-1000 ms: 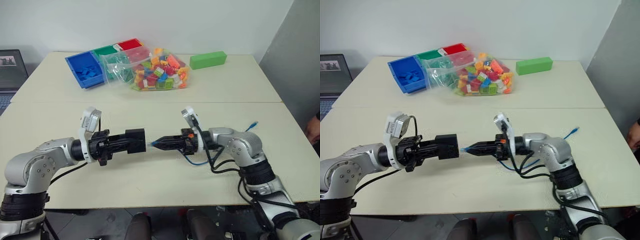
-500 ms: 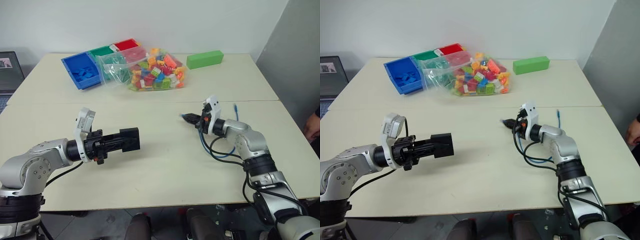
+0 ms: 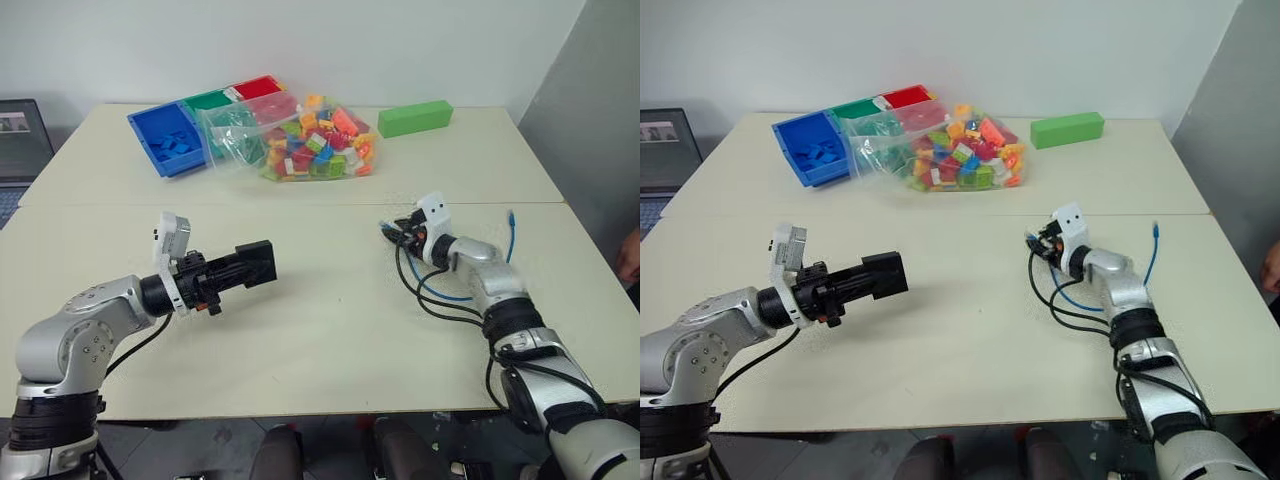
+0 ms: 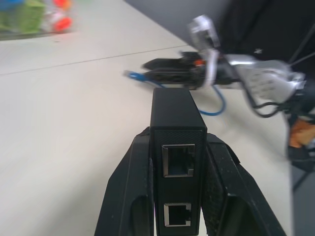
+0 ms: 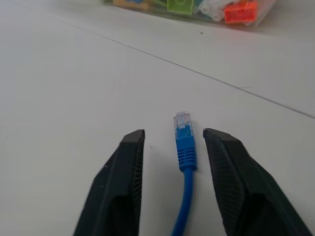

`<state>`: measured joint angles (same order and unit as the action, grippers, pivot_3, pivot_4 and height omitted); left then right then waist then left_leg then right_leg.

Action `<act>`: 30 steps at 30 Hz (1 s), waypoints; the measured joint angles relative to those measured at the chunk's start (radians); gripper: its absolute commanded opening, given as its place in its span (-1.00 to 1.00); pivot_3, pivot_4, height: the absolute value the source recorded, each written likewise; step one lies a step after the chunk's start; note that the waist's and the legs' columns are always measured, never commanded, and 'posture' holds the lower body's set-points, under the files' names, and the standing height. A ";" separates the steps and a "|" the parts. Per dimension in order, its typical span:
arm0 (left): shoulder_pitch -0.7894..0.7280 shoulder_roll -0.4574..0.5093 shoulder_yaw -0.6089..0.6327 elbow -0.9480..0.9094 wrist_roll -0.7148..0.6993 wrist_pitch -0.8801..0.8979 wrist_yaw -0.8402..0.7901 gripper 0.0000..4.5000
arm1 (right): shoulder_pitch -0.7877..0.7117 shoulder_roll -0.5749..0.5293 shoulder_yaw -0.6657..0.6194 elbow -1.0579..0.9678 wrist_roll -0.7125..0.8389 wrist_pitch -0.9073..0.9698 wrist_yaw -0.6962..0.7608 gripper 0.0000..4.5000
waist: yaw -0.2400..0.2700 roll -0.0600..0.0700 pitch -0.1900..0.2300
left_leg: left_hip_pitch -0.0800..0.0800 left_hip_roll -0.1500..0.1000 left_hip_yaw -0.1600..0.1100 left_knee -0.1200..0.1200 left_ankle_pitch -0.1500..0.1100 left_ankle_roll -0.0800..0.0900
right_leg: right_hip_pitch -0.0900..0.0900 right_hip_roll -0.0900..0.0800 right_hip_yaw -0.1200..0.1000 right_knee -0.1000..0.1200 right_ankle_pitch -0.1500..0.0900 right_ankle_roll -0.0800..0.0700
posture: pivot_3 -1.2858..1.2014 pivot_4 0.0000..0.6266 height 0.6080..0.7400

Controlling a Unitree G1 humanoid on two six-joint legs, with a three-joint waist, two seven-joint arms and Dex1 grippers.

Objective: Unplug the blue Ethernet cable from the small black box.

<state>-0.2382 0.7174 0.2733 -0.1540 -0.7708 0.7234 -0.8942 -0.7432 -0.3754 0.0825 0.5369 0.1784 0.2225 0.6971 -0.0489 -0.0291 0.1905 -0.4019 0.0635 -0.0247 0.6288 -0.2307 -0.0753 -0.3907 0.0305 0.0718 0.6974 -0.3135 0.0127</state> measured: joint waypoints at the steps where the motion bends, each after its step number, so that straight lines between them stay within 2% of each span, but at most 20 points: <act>1: 0.000 -0.009 0.001 0.011 0.028 -0.024 0.030 -0.64 | 0.024 -0.029 0.001 -0.071 0.002 0.011 0.032 0.25 | 0.001 0.000 0.000 | 0.000 0.000 0.000 0.000 0.000 0.000 | 0.000 0.000 0.000 0.000 0.000 0.000 | 0.03 -0.52 1.00; 4: -0.025 -0.069 0.011 0.100 0.157 -0.178 0.150 -0.64 | 0.087 -0.074 0.014 -0.324 0.055 0.099 0.124 0.25 | 0.000 0.000 0.000 | 0.001 0.001 0.000 0.000 0.000 0.000 | 0.000 0.001 0.000 0.000 0.000 0.000 | 0.03 -0.52 1.00; 8: -0.064 -0.141 0.018 0.238 0.324 -0.437 0.290 -0.64 | 0.097 -0.064 0.080 -0.555 0.113 0.215 0.183 0.25 | -0.006 0.000 0.000 | 0.001 0.001 -0.001 0.000 0.000 0.000 | 0.000 0.001 0.000 0.001 0.000 0.000 | 0.03 -0.52 1.00; 14: -0.092 -0.202 0.043 0.461 0.464 -0.691 0.439 -0.64 | 0.060 0.002 0.170 -0.625 0.110 0.306 0.166 0.25 | 0.005 0.000 0.000 | 0.000 -0.001 0.000 0.001 0.000 0.000 | 0.000 -0.001 0.000 0.000 0.001 0.001 | 0.03 -0.52 1.00; 21: -0.118 -0.251 0.042 0.623 0.509 -0.784 0.494 -0.64 | 0.024 0.022 0.217 -0.641 0.095 0.325 0.167 0.25 | 0.021 0.000 0.000 | -0.001 -0.001 -0.001 0.001 0.000 0.000 | 0.000 -0.001 -0.003 0.000 0.001 0.001 | 0.03 -0.52 1.00; 23: -0.121 -0.256 0.047 0.632 0.504 -0.787 0.496 -0.32 | 0.024 0.021 0.217 -0.641 0.089 0.330 0.168 0.27 | 0.019 -0.001 0.000 | 0.000 -0.001 -0.001 0.001 0.000 0.000 | 0.001 -0.001 -0.002 0.000 0.001 0.001 | 0.03 -0.52 1.00; 28: -0.106 -0.260 0.048 0.633 0.500 -0.787 0.492 0.12 | 0.026 0.020 0.217 -0.647 0.086 0.337 0.170 0.27 | 0.017 -0.001 0.000 | 0.000 0.000 -0.001 0.001 0.000 0.000 | 0.001 -0.001 -0.003 0.000 0.001 0.001 | 0.03 -0.52 1.00; 30: -0.094 -0.260 0.048 0.632 0.499 -0.787 0.492 0.38 | 0.026 0.019 0.217 -0.653 0.085 0.340 0.170 0.27 | 0.017 -0.001 0.000 | 0.000 0.000 -0.001 0.001 0.000 0.000 | 0.001 -0.001 -0.002 0.000 0.001 0.001 | 0.03 -0.52 1.00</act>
<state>-0.3322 0.4578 0.3214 0.4783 -0.2717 -0.0638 -0.4024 -0.7173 -0.3568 0.2996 -0.1160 0.2639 0.5626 0.8673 -0.0318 -0.0297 0.1902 -0.4019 0.0632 -0.0257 0.6297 -0.2307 -0.0753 -0.3901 0.0296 0.0695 0.6978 -0.3127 0.0135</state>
